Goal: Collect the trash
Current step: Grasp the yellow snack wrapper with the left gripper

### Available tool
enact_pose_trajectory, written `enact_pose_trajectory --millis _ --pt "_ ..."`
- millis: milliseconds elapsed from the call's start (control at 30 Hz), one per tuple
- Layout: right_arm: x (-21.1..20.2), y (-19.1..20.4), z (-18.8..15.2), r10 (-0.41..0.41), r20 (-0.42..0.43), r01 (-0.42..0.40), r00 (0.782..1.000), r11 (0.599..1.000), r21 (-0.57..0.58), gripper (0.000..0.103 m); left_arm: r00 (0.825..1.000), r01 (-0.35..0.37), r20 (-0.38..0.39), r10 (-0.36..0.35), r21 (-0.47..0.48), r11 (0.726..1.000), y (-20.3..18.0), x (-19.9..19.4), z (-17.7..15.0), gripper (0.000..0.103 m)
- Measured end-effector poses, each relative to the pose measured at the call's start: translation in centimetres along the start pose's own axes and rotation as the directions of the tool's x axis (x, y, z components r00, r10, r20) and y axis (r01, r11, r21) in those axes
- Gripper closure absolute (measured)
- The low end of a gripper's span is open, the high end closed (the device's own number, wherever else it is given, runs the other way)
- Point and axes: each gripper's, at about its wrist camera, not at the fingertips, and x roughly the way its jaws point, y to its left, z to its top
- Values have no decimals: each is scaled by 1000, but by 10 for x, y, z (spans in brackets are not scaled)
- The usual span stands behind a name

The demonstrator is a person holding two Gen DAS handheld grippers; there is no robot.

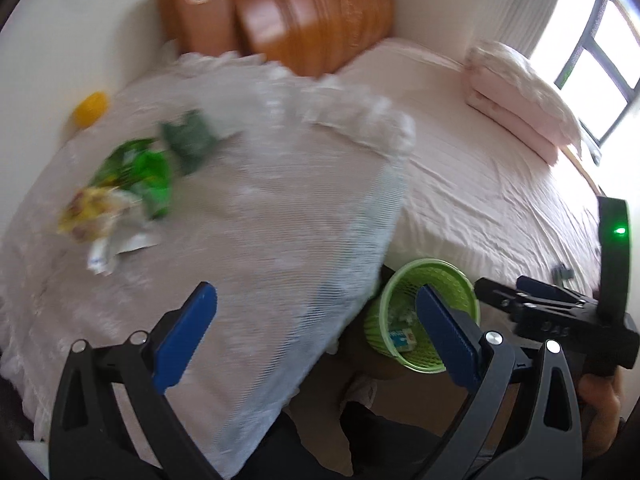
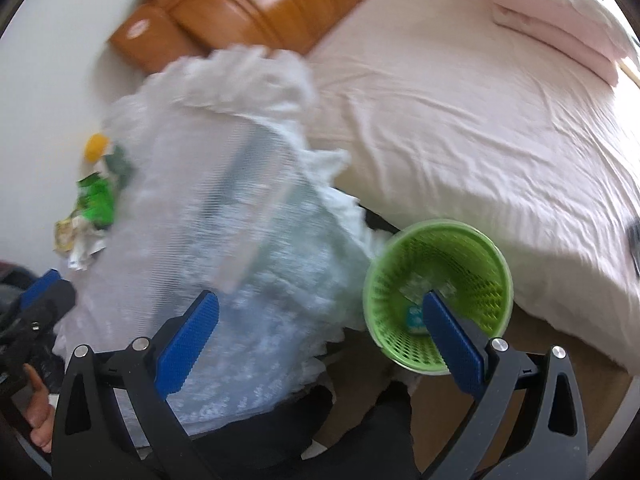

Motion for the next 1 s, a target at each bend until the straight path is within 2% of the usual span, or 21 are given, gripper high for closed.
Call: enact_pose_trajectory --millis 233,433,700,867,1000 --pt "15 75 11 79 -20 -81 997 984 -161 2 994 -97 25 102 -146 984 77 -17 -13 8" --pt "28 132 10 118 -49 -127 992 956 -265 2 991 -123 24 132 -245 962 129 -22 -21 8" --pt "40 165 8 137 -76 -153 988 940 -304 2 991 -122 22 131 -241 963 153 -15 -19 8" --pt "42 166 7 130 -84 -149 988 943 -297 2 990 -122 41 137 -249 961 171 -5 -7 8" --pt "45 162 6 121 -96 -144 988 948 -285 2 981 -154 82 173 -197 968 179 3 9 8"
